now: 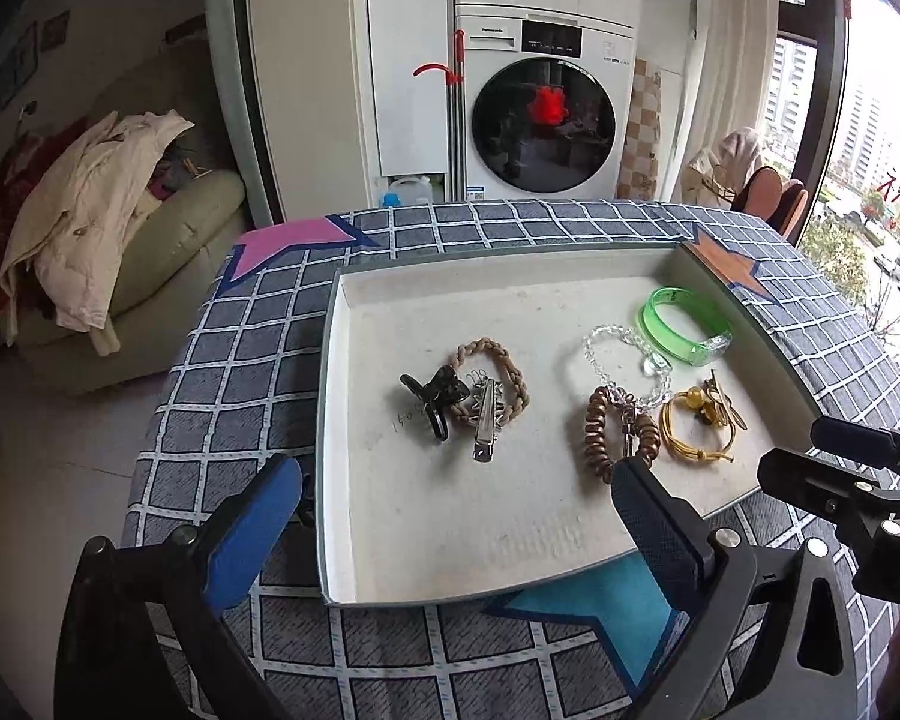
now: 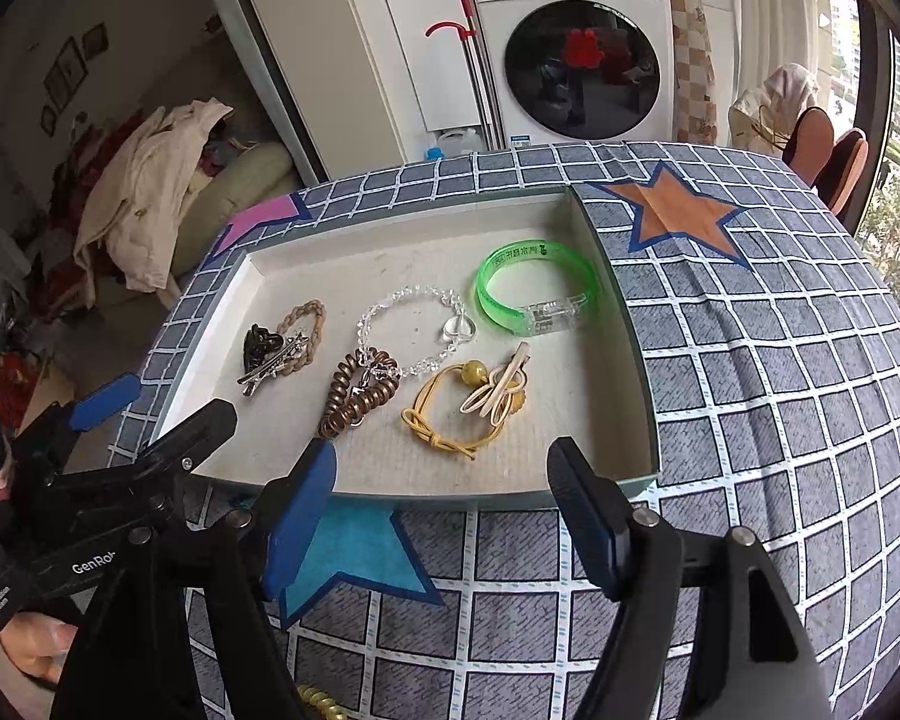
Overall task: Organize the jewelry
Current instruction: 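Lower both items into the tray and open both tools to release them, then move both tools back to the yellow and orange coils on the table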
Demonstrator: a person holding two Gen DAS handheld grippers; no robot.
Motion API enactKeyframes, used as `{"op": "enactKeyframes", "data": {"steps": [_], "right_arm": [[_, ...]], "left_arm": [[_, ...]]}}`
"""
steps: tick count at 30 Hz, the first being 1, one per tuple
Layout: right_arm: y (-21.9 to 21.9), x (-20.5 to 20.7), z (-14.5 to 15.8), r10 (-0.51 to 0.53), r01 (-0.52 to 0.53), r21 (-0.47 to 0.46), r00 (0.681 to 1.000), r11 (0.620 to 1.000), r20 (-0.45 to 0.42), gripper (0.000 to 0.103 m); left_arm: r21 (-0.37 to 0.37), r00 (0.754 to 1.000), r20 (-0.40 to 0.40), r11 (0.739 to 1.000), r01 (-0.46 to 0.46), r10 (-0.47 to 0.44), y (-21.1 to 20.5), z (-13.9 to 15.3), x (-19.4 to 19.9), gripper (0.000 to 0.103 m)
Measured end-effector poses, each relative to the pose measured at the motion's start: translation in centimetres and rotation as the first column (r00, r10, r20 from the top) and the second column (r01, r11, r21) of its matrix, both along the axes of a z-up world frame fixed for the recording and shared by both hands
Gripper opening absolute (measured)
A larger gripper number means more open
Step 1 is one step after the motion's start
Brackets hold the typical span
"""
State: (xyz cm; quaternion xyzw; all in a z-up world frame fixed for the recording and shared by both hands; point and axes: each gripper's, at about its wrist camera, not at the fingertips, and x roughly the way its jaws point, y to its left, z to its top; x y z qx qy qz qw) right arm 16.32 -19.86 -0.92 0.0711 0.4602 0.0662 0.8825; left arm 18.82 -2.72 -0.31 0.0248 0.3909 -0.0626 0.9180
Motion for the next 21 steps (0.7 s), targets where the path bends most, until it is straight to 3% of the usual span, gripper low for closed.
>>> {"op": "enactKeyframes", "data": {"steps": [4,14,21], "right_arm": [[-0.3,-1.5,0.0,0.005,-0.005,0.018,1.000,1.000,0.006,0.087],[-1.3,-6.1,-0.8,0.020,-0.018,0.045,0.999,0.999,-0.048,0.088],[-1.0,-11.4,-1.5,0.051,-0.051,0.010,0.994,0.999,-0.097,0.088]], "left_arm": [[0.010,1.000,0.012,1.000,-0.010,0.010,0.7,0.2,-1.5,0.103],[0.028,1.000,0.019,1.000,-0.007,0.007,1.5,0.0,-6.8,0.103],[0.035,0.998,-0.043,0.999,0.042,-0.040,0.7,-1.9,-9.2,0.103]]}}
